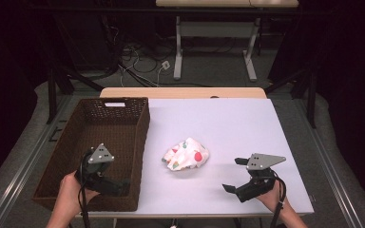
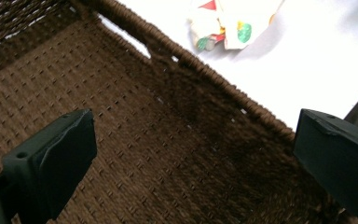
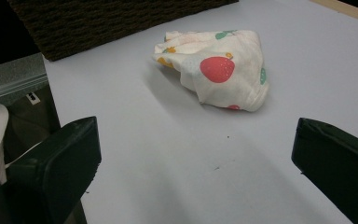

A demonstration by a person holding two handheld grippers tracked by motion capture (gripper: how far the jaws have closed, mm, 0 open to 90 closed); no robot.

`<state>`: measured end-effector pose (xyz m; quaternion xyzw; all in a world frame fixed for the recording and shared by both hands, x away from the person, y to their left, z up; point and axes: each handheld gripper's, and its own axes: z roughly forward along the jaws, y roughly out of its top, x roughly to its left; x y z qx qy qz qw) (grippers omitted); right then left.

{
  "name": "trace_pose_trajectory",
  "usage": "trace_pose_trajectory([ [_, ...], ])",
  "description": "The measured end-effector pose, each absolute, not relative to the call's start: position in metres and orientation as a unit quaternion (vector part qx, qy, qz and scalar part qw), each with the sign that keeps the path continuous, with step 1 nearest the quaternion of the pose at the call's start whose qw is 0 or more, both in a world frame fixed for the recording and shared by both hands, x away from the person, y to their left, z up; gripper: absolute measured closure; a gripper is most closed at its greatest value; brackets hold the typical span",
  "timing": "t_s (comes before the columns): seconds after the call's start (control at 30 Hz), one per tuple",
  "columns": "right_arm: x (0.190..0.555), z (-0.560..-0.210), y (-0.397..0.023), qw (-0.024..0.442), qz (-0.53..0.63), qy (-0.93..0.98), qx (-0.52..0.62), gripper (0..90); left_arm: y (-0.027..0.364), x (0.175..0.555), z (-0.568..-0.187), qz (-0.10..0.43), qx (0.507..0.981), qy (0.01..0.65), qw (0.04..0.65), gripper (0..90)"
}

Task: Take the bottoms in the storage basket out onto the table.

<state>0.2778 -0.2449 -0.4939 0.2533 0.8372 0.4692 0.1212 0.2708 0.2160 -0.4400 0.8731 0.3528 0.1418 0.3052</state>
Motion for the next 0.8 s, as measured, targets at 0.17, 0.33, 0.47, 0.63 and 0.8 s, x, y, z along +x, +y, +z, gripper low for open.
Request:
trace_pose_trajectory([
  [0.17, 0.278, -0.494, -0.245, 0.121, 0.469, 0.837, 0.253, 0.9, 0.22, 0.265, -0.443, 0.143, 0.869, 0.358, 0.311, 0.0],
  [0.33, 0.278, -0.495, -0.245, 0.124, 0.469, 0.837, 0.254, 0.9, 0.223, 0.261, -0.445, 0.148, 0.866, 0.359, 0.316, 0.0],
  [0.47, 0.278, -0.495, -0.244, 0.123, 0.469, 0.837, 0.254, 0.9, 0.226, 0.258, -0.447, 0.147, 0.862, 0.366, 0.317, 0.0],
  [0.63, 0.278, -0.494, -0.244, 0.122, 0.471, 0.836, 0.254, 0.9, 0.228, 0.256, -0.448, 0.15, 0.857, 0.368, 0.329, 0.0],
  [0.8, 0.278, -0.495, -0.244, 0.122, 0.47, 0.837, 0.254, 1.0, 0.23, 0.249, -0.449, 0.153, 0.855, 0.368, 0.333, 0.0],
])
